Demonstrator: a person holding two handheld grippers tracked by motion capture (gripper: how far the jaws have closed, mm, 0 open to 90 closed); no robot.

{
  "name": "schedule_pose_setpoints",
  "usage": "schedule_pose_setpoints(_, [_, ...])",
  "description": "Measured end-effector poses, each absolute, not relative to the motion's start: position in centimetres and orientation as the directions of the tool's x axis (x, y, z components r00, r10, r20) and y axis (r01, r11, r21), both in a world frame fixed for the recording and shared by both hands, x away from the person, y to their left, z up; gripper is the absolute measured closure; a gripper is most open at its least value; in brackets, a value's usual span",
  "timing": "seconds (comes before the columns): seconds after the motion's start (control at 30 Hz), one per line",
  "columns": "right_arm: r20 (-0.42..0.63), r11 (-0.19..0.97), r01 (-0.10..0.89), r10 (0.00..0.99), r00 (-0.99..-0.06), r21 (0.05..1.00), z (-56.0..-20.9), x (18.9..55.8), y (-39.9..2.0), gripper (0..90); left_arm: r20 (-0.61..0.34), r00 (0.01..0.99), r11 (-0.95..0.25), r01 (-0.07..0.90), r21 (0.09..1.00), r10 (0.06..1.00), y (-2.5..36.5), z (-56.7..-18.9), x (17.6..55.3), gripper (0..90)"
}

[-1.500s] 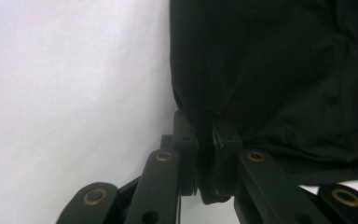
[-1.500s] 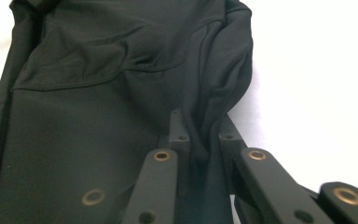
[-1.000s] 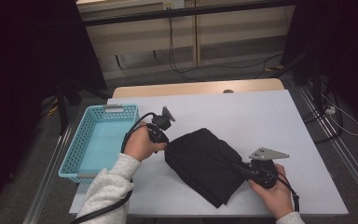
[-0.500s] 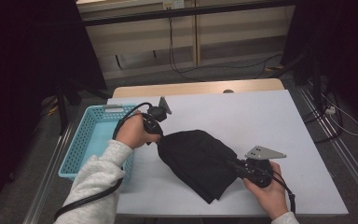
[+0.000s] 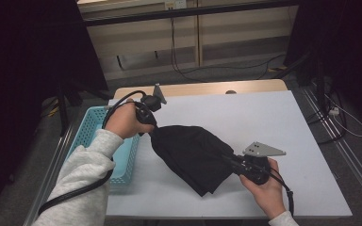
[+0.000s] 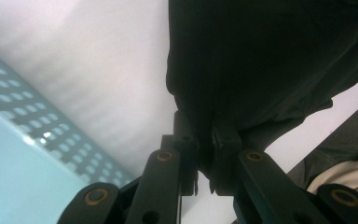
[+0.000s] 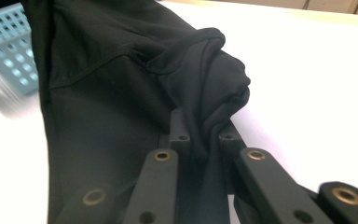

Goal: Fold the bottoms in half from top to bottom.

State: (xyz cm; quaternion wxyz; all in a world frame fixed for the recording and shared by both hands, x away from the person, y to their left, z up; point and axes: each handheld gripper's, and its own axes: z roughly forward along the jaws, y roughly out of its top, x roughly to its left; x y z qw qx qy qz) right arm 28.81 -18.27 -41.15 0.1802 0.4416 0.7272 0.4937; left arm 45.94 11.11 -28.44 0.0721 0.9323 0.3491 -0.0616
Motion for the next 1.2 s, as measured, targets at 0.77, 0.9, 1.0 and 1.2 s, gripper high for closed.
schedule_pose_setpoints(0.77, [0.170, 0.097, 0.394, 0.791, -0.588, 0.914, -39.3, 29.5, -14.1, 82.4, -0.094, 0.745, -0.738, 0.667, 0.099, 0.661, 14.2, -23.7, 47.5, 83.3])
schedule_pose_setpoints(0.9, [0.180, 0.089, 0.391, 0.781, -0.598, 0.916, -39.0, 29.7, -13.3, 82.4, -0.082, 0.740, -0.733, 0.673, 0.103, 0.668, 14.7, -22.9, 47.7, 83.3])
schedule_pose_setpoints(1.0, [0.183, 0.086, 0.389, 0.776, -0.603, 0.917, -38.9, 29.8, -12.8, 82.4, -0.080, 0.740, -0.732, 0.673, 0.104, 0.668, 15.1, -22.4, 47.7, 83.3])
schedule_pose_setpoints(1.2, [0.173, 0.091, 0.373, 0.767, -0.617, 0.923, -38.7, 29.9, -11.9, 82.4, -0.085, 0.738, -0.730, 0.675, 0.108, 0.669, 16.1, -21.6, 47.8, 83.3])
